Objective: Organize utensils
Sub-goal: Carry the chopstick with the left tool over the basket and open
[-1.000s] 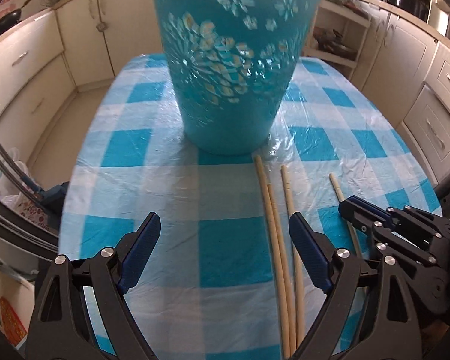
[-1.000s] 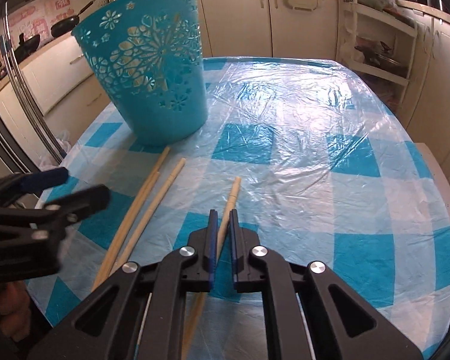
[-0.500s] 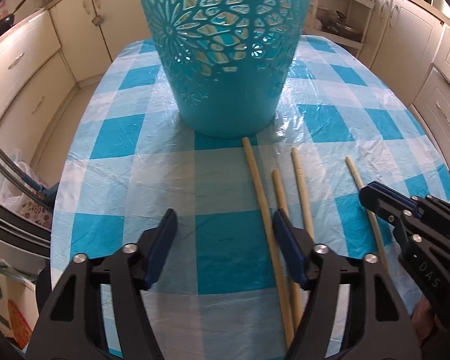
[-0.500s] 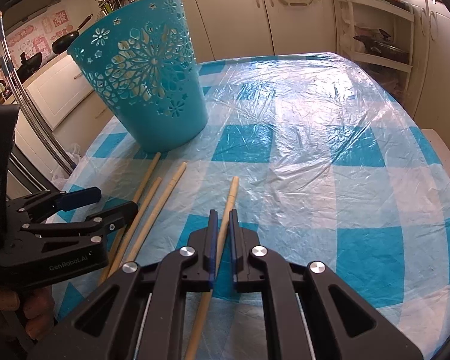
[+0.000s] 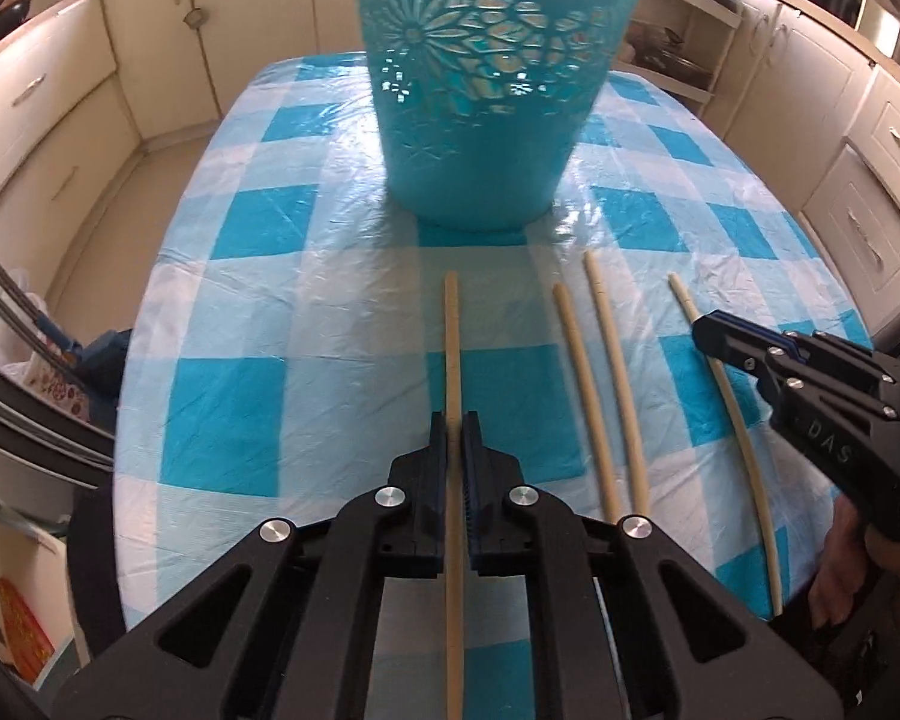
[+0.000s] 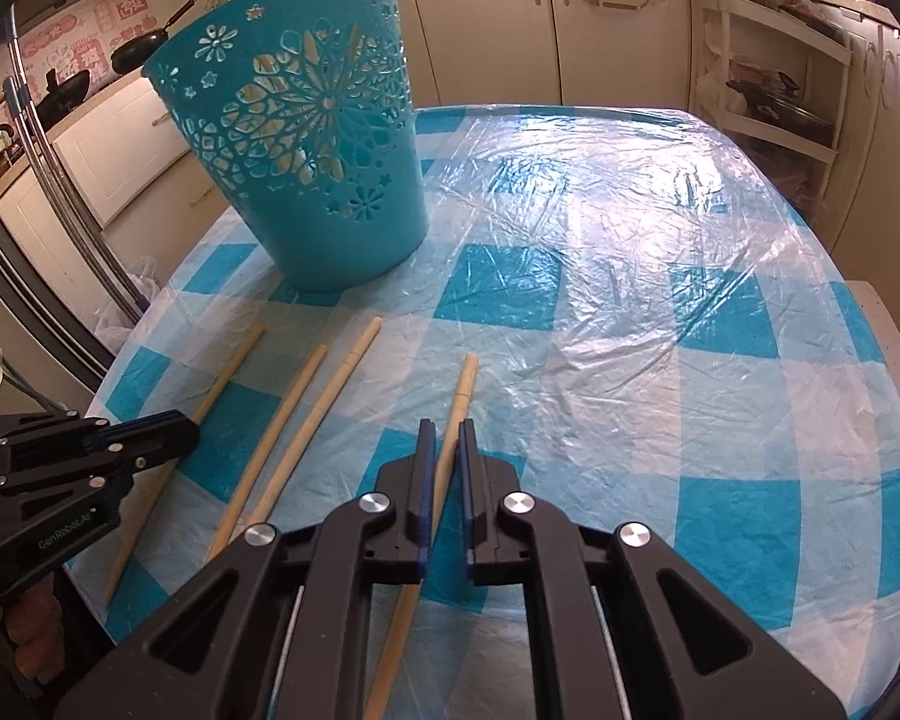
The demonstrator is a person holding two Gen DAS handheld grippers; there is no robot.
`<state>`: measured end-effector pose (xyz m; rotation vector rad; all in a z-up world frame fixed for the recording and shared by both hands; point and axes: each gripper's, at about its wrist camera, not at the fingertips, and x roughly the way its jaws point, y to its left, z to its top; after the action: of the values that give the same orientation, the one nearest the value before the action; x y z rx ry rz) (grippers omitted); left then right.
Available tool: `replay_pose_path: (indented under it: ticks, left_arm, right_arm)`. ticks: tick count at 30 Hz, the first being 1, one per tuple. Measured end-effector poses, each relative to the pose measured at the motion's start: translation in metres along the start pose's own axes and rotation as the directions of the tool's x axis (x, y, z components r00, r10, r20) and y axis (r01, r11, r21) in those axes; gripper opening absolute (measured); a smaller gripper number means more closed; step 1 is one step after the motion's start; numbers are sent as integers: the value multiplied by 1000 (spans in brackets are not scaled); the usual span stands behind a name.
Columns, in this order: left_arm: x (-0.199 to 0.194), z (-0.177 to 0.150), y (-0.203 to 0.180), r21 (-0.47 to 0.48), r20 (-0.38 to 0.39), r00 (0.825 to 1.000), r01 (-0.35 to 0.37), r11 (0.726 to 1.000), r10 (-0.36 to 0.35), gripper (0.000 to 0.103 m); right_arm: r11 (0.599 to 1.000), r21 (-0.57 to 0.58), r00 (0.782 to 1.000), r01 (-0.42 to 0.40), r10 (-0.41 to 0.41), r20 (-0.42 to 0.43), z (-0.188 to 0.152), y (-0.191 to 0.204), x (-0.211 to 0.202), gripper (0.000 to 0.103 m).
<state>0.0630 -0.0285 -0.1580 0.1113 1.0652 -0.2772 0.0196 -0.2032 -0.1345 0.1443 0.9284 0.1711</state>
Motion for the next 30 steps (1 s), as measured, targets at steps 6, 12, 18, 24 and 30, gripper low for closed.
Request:
replay_pose_path:
  ticks: [6,12,18,24,30]
  left_arm:
    - [10,18,-8,31,9,998,-66,997,66,25]
    - [16,27,-15,65,20,996,-89,994,88,25]
    - [20,31,-17,77,31,998,-54,996,51,10]
    - [19,29,-20,95,36,999,-36,995,33,5]
    - [11,24,-18,88,46,999,-26,996,22,5]
  right_arm:
    - [1000,14,1000,-20,19,17,-1,-5,0,10]
    - [999,37,999,-40,40,20,-2,-9,1,10]
    - [997,53,998,-53,52,22,0,-11,1,10]
    - [997,52,998,-61,60,23,-1,-13,1,12]
    - [998,12,998,-55,55,22,-1,-4,1,21]
